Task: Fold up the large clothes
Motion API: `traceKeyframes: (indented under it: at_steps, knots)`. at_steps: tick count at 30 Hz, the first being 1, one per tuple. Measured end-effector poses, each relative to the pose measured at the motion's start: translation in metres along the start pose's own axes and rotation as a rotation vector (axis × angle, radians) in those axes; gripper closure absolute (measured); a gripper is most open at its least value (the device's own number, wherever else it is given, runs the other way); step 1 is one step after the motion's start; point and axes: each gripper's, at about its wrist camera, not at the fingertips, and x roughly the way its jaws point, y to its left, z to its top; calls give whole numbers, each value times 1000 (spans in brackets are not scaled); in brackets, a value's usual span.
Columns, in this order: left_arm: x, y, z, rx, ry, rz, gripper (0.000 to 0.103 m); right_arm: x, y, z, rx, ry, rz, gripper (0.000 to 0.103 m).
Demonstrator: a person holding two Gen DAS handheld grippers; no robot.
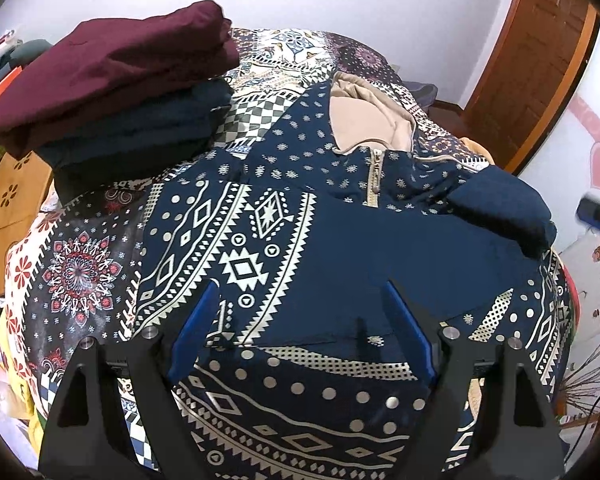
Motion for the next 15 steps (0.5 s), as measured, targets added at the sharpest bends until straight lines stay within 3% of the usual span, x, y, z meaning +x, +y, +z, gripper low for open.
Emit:
traceKeyframes:
  at_steps: [2,6,15]
  knots:
    - [1,-4,1,7,1,0,20,-8,-15,11,57,-47,-13,54]
    - [4,-8,1,14,8,4,20,-11,-47,24,151,-96,-71,52]
    - [18,-8,5,0,35,12,20,32,-119,22,418,-10,-59,52]
